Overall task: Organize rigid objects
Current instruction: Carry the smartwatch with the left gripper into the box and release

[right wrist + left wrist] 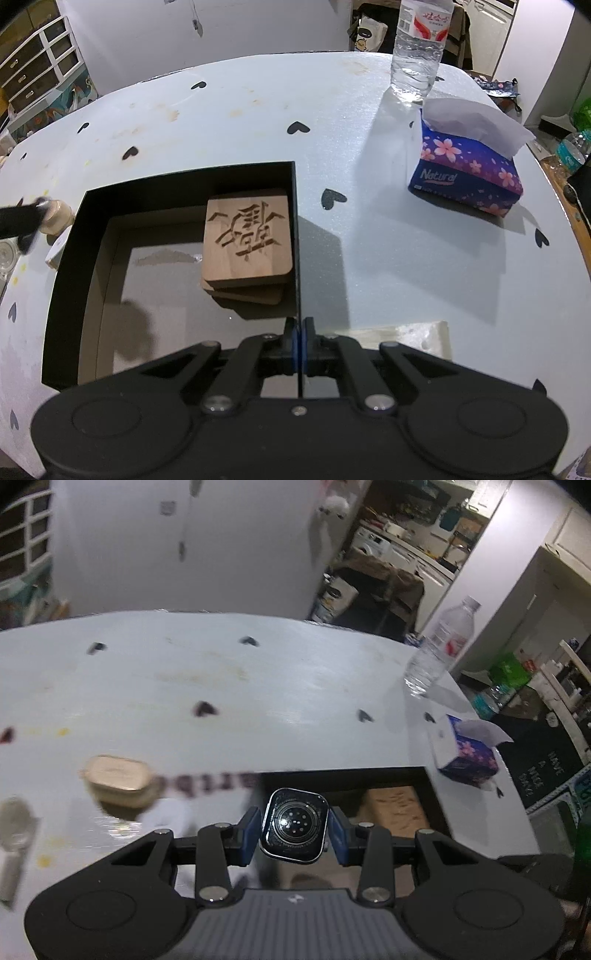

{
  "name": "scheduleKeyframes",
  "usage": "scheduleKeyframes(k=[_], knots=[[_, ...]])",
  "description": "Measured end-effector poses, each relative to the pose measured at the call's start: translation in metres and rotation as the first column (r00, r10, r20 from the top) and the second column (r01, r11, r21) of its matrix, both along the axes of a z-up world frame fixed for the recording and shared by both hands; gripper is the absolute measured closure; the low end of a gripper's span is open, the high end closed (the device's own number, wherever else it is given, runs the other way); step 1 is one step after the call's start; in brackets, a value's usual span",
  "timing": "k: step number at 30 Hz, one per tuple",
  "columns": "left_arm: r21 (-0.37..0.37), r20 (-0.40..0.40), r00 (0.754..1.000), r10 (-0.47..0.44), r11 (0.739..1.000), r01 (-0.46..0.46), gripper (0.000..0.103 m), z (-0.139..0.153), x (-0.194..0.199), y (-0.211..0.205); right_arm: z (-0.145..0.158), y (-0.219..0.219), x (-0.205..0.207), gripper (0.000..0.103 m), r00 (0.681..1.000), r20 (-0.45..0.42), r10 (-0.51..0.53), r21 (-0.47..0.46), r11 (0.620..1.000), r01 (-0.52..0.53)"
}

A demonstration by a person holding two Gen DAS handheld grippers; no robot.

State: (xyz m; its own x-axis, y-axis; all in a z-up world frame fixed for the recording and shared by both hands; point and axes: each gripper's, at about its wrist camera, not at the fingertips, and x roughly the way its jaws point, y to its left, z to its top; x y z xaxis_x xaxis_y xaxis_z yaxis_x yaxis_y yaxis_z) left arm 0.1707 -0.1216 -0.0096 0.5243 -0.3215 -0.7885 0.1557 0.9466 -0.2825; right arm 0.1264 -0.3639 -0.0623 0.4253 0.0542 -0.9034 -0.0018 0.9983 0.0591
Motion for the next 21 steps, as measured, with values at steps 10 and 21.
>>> scheduleKeyframes(k=[10,21], knots=[[-0.016,-0.141,0.989,0.046,0.999,-0.048,0.062,-0.052,0.043,-0.058,0.0,0.0,0.001,0.1,1.0,-0.011,-0.002,-0.003,1.0,0.002],[-0.072,-0.209,0.972,0.109,0.989,-0.127,0.062,-0.08,0.06,-0.07,0.0,0.0,0.003,0.1,1.0,-0.022,0.007,-0.006,1.0,-0.007]])
